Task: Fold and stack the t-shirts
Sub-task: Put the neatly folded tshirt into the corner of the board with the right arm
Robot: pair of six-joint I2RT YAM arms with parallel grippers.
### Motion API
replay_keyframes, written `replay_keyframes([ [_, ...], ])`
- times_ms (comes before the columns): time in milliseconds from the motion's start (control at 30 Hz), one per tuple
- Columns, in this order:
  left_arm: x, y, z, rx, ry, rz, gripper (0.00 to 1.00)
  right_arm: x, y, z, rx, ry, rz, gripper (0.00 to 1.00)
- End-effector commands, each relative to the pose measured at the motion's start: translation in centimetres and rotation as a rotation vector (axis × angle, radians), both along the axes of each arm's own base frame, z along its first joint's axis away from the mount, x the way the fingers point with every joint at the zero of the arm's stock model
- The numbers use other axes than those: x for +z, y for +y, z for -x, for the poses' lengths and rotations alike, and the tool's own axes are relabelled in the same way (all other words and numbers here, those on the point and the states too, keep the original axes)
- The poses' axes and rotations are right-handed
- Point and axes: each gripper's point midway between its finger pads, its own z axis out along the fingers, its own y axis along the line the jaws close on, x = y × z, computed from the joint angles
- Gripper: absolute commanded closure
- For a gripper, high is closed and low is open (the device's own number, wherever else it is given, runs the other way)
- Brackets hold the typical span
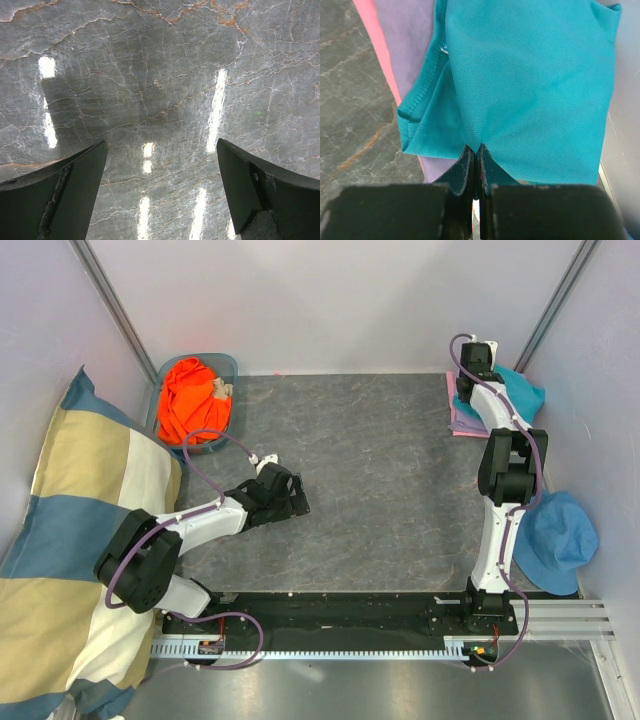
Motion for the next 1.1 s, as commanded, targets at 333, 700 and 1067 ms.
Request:
replay_keyframes([
  [333, -2.7, 1.1, 1.6, -0.018, 0.086, -0.066, 0.0, 7.5, 1.9, -2.2, 0.056, -0.195, -0.071, 1.0],
  [700, -3.0, 1.2, 1.7, -0.016, 0.095, -0.073, 0.0, 6.5, 3.3, -3.5, 0.093, -0.189, -0.09, 1.0],
  [1067, -3.4, 1.3, 1.6, -0.012, 0.104, -0.075, 0.0, 3.9, 4.2, -3.7, 0.119, -0.148, -0.124, 0.08],
])
